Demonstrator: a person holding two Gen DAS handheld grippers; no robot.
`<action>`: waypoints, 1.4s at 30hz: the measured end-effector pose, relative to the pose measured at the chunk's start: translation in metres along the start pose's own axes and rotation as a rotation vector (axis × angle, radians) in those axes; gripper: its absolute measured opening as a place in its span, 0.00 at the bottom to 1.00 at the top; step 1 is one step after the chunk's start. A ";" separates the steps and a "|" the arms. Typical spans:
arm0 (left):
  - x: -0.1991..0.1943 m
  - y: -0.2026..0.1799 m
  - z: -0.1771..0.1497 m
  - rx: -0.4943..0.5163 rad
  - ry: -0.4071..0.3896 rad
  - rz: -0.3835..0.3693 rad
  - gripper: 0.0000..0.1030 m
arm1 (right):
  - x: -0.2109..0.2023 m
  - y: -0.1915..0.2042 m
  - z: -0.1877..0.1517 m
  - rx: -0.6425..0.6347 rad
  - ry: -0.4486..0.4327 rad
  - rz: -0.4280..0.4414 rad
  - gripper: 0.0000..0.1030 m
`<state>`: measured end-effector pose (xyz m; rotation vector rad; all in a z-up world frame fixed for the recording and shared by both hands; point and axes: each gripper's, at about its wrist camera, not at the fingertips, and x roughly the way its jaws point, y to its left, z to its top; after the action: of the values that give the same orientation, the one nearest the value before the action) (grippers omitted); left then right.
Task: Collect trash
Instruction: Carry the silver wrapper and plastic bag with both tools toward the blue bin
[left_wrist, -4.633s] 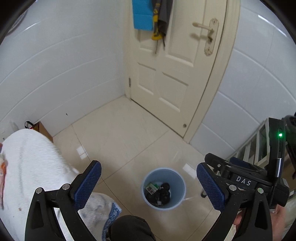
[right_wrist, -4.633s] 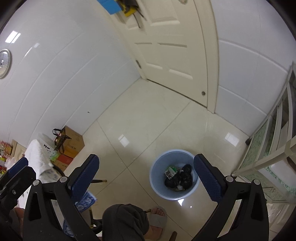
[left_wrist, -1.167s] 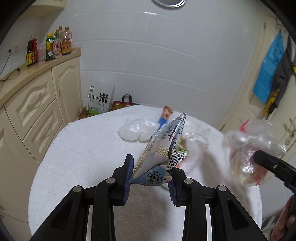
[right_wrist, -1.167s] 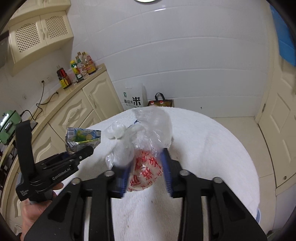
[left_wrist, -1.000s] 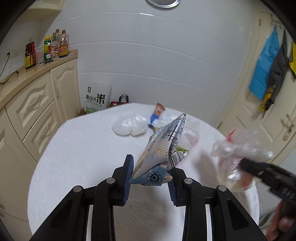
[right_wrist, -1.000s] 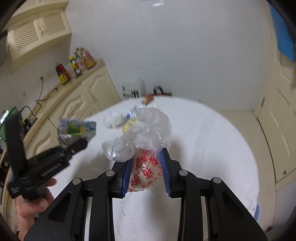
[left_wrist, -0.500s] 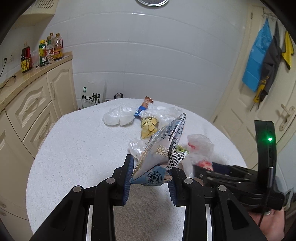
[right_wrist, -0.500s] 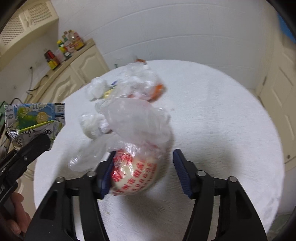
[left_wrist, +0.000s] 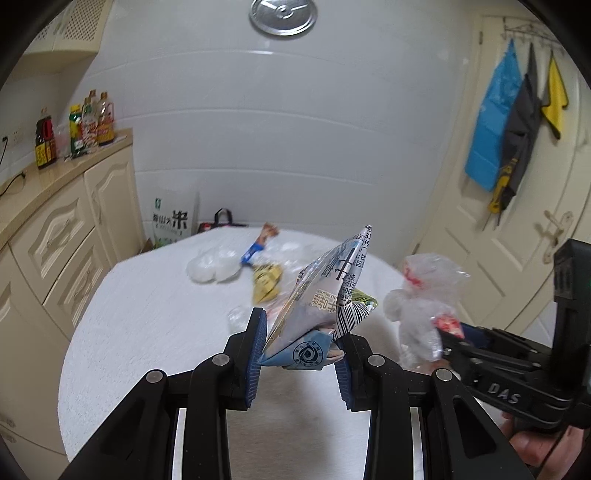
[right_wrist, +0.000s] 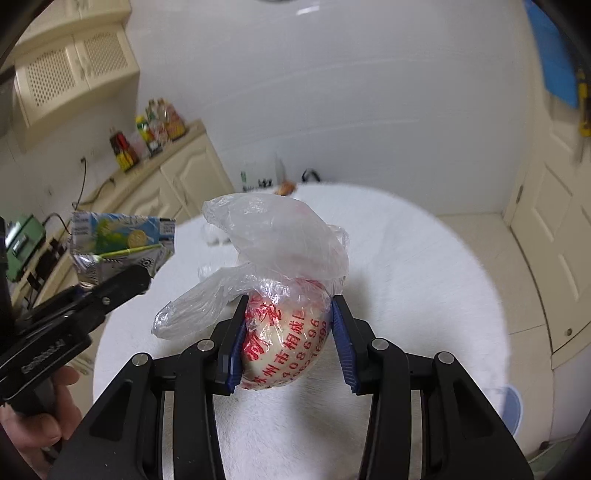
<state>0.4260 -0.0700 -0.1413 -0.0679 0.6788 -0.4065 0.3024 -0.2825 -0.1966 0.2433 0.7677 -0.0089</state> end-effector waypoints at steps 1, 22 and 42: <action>-0.005 -0.007 0.000 0.004 -0.009 -0.006 0.30 | -0.007 -0.001 0.001 0.004 -0.011 0.000 0.41; -0.065 -0.148 0.012 0.176 -0.086 -0.188 0.30 | -0.169 -0.103 -0.005 0.168 -0.276 -0.174 0.41; 0.064 -0.284 0.034 0.342 0.129 -0.422 0.30 | -0.225 -0.258 -0.080 0.463 -0.263 -0.406 0.41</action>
<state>0.3948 -0.3581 -0.0992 0.1431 0.7131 -0.9335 0.0604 -0.5332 -0.1525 0.5110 0.5328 -0.5977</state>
